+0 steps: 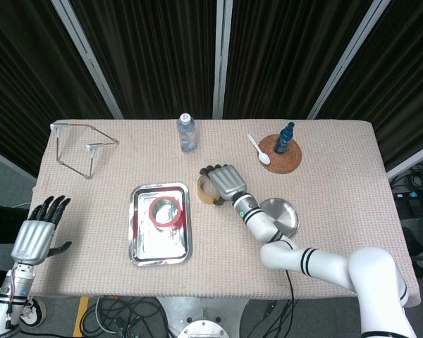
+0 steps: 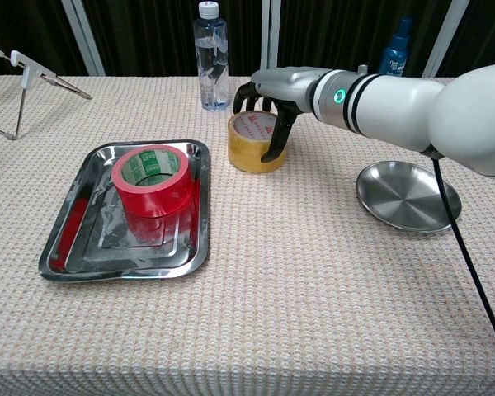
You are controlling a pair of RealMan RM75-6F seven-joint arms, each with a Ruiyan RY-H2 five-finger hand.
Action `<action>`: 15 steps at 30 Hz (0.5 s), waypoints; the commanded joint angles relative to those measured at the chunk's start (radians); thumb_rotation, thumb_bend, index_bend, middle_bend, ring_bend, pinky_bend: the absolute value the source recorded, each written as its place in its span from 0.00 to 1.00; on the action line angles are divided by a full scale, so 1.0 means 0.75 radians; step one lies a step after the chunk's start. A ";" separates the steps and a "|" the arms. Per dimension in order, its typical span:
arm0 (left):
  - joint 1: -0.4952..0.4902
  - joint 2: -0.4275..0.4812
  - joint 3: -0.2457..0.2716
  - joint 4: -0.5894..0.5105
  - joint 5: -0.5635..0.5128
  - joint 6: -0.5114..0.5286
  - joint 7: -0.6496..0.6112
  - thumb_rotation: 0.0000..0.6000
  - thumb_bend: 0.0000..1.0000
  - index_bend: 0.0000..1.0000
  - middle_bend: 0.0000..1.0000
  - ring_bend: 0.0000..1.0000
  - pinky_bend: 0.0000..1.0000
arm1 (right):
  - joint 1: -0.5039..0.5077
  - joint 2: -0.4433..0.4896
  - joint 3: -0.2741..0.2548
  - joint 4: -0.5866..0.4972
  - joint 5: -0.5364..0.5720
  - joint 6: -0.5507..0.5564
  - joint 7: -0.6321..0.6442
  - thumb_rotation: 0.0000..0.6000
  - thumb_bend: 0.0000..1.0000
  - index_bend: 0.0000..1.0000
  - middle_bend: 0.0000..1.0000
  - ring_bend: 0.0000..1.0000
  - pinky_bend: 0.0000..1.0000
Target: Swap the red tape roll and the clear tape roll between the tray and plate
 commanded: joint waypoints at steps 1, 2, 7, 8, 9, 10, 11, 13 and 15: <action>0.004 0.001 -0.007 -0.008 0.003 -0.001 -0.003 1.00 0.10 0.04 0.04 0.01 0.17 | -0.046 0.091 0.000 -0.132 -0.026 0.076 0.014 1.00 0.22 0.24 0.34 0.30 0.35; 0.006 0.001 -0.010 -0.010 0.003 0.000 -0.005 1.00 0.10 0.04 0.04 0.01 0.17 | -0.065 0.124 -0.001 -0.182 -0.042 0.101 0.024 1.00 0.22 0.25 0.34 0.30 0.35; 0.018 -0.006 -0.021 -0.012 0.006 -0.001 -0.020 1.00 0.10 0.04 0.04 0.01 0.17 | -0.222 0.357 -0.064 -0.500 -0.140 0.285 0.032 1.00 0.22 0.25 0.34 0.30 0.35; 0.019 -0.007 -0.022 -0.012 0.008 -0.002 -0.022 1.00 0.10 0.04 0.04 0.01 0.17 | -0.253 0.401 -0.082 -0.556 -0.149 0.307 0.036 1.00 0.22 0.25 0.34 0.30 0.35; 0.019 -0.008 -0.023 -0.011 0.012 -0.003 -0.023 1.00 0.10 0.04 0.04 0.01 0.17 | -0.293 0.457 -0.110 -0.622 -0.162 0.330 0.041 1.00 0.22 0.25 0.34 0.30 0.35; 0.018 -0.009 -0.025 -0.011 0.016 -0.004 -0.022 1.00 0.10 0.04 0.04 0.01 0.17 | -0.320 0.495 -0.133 -0.664 -0.172 0.345 0.041 1.00 0.22 0.25 0.34 0.30 0.35; 0.017 -0.011 -0.028 -0.011 0.018 -0.005 -0.021 1.00 0.10 0.04 0.04 0.01 0.17 | -0.346 0.529 -0.155 -0.697 -0.182 0.362 0.038 1.00 0.22 0.25 0.34 0.30 0.35; 0.015 -0.014 -0.034 -0.015 0.024 -0.006 -0.020 1.00 0.10 0.04 0.04 0.01 0.17 | -0.400 0.584 -0.199 -0.749 -0.204 0.405 0.037 1.00 0.22 0.25 0.34 0.30 0.35; 0.014 -0.017 -0.039 -0.020 0.031 -0.003 -0.019 1.00 0.10 0.04 0.04 0.01 0.17 | -0.447 0.613 -0.234 -0.775 -0.223 0.439 0.045 1.00 0.22 0.25 0.34 0.30 0.35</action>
